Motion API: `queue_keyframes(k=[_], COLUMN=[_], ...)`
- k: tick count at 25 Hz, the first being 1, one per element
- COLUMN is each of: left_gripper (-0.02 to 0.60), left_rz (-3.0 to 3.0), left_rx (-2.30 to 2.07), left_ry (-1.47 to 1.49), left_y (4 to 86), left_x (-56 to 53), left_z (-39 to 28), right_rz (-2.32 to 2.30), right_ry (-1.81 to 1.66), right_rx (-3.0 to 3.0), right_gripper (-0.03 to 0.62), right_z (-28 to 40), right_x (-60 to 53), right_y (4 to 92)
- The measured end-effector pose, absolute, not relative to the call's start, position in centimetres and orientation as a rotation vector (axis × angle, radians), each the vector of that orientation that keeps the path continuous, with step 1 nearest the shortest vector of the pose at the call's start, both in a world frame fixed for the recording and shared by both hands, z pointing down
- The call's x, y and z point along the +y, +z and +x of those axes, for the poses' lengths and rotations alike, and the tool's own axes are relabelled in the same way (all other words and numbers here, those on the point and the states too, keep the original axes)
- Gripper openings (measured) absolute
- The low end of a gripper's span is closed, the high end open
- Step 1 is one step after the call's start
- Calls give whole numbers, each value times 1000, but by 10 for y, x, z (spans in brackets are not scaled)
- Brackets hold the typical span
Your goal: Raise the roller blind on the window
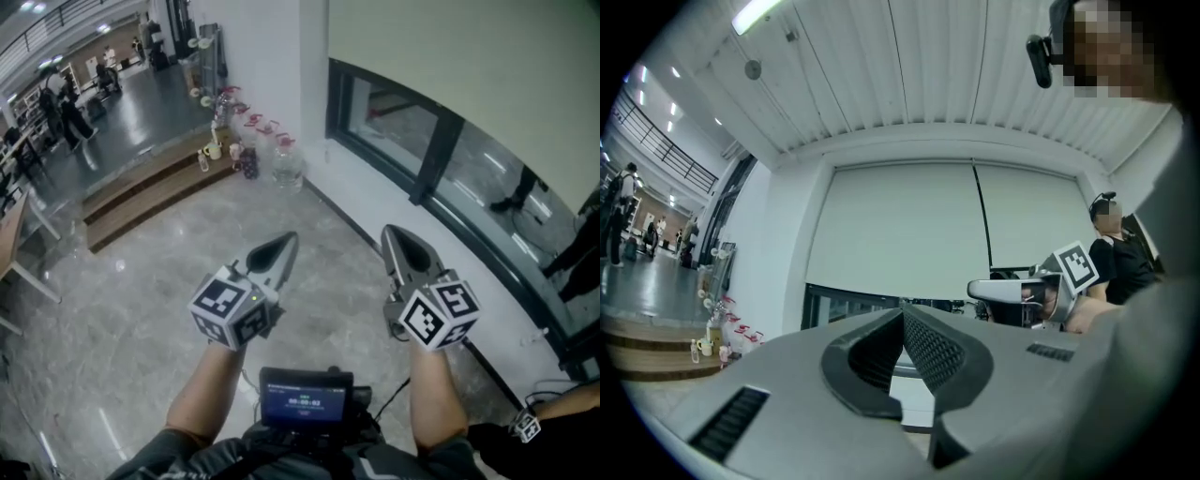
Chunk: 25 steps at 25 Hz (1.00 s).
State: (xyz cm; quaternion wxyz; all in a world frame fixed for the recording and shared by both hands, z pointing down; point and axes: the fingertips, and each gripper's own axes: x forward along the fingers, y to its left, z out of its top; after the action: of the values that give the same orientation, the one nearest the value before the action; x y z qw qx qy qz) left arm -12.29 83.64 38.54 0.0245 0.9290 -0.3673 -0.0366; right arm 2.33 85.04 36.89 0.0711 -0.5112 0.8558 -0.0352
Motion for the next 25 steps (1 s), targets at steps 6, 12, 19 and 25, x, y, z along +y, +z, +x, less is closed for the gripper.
queue_keyframes(k=[6, 12, 19, 25], left_gripper=[-8, -8, -8, -8], left_rz=[2855, 2853, 2850, 2842], left_rx=[-1192, -1195, -1225, -1258], left_ry=[-118, -137, -113, -70], left_y=[382, 372, 368, 372], left_x=[786, 733, 695, 660], left_z=[-105, -66, -28, -11], right_rz=[-1500, -1479, -1419, -1375], right_ry=[-78, -95, -78, -99], right_rx=[2587, 2603, 2635, 2635], right_gripper=[15, 15, 15, 15], right_z=[42, 76, 109, 125], right_x=[805, 754, 713, 675], right_y=[364, 363, 360, 364])
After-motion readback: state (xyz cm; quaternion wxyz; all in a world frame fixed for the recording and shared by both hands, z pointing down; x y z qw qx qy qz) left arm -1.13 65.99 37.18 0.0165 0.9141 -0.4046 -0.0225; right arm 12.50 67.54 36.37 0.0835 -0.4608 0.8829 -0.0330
